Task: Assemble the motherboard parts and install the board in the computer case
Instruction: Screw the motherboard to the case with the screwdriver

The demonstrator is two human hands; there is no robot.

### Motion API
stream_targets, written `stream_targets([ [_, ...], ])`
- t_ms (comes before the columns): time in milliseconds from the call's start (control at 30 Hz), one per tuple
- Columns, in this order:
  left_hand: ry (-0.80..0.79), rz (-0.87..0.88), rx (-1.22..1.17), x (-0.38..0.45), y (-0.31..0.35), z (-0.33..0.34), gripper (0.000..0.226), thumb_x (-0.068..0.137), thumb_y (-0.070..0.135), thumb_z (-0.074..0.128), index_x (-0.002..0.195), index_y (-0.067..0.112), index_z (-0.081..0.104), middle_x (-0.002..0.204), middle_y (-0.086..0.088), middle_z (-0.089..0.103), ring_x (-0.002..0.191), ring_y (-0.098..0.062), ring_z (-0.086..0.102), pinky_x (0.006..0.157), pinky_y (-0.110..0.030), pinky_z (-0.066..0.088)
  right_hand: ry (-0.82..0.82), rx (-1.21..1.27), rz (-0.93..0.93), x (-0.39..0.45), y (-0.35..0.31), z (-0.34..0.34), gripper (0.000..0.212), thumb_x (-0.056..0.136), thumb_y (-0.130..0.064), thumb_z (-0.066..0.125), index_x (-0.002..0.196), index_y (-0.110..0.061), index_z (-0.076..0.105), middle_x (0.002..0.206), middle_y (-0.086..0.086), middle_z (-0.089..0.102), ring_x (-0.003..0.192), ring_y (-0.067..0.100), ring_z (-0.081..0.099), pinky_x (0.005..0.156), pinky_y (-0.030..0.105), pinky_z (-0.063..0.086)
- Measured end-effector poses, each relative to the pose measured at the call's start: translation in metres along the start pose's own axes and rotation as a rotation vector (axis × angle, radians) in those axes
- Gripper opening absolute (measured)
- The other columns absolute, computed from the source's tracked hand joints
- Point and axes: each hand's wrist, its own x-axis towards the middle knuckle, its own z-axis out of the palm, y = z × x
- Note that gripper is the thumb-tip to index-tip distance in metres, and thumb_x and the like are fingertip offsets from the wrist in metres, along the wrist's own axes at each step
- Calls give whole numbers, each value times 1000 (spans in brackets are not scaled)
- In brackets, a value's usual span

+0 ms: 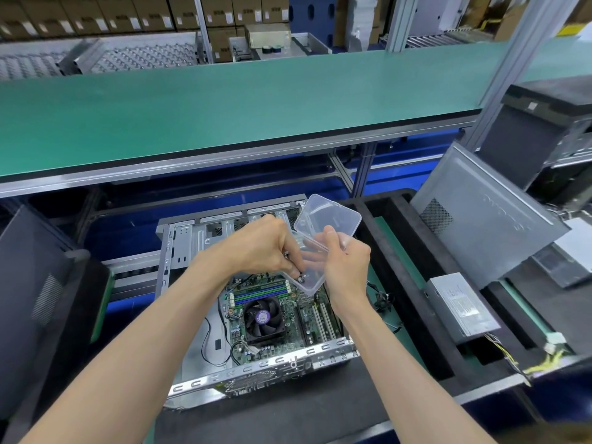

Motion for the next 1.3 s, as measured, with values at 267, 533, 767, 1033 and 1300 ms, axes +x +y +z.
stream_targets([
  [267, 116, -19, -223, -2, 0, 5, 11, 82, 21, 72, 72, 24, 68, 46, 9, 38, 45, -8, 30, 49, -26, 27, 18, -112, -39, 2, 1, -1, 32, 103, -30, 53, 88, -9, 72, 81, 10, 76, 68, 30, 75, 59, 42, 61],
  [533, 253, -137, -1007, -9, -7, -10, 9, 63, 9, 43, 54, 9, 42, 50, 0, 23, 47, -13, 12, 46, -16, 15, 5, -84, -30, 0, -1, -5, 32, 103, -29, 53, 89, -6, 70, 79, 8, 77, 64, 28, 75, 50, 28, 57],
  [767, -31, -25, -59, 0, 4, -8, 15, 76, 27, 82, 78, 41, 79, 43, 8, 40, 44, -10, 33, 44, -16, 28, 23, -158, -68, 2, 0, -5, 32, 102, -30, 53, 88, -8, 72, 87, 9, 77, 74, 24, 76, 68, 46, 62],
  [1033, -40, 2, 37, 7, 8, -4, 8, 74, 27, 84, 78, 33, 80, 45, 15, 49, 47, -2, 44, 46, -13, 31, 40, -125, -43, 1, -8, -4, 32, 103, -26, 53, 85, -6, 70, 85, 11, 76, 73, 27, 76, 62, 43, 62],
  [1300, 131, -60, -1036, -2, 2, -3, 19, 91, 9, 50, 73, 13, 42, 56, -1, 23, 45, -13, 13, 40, -17, 16, 20, -68, -33, 1, -9, -6, 33, 104, -23, 52, 88, 0, 68, 84, 17, 75, 70, 25, 76, 51, 30, 58],
])
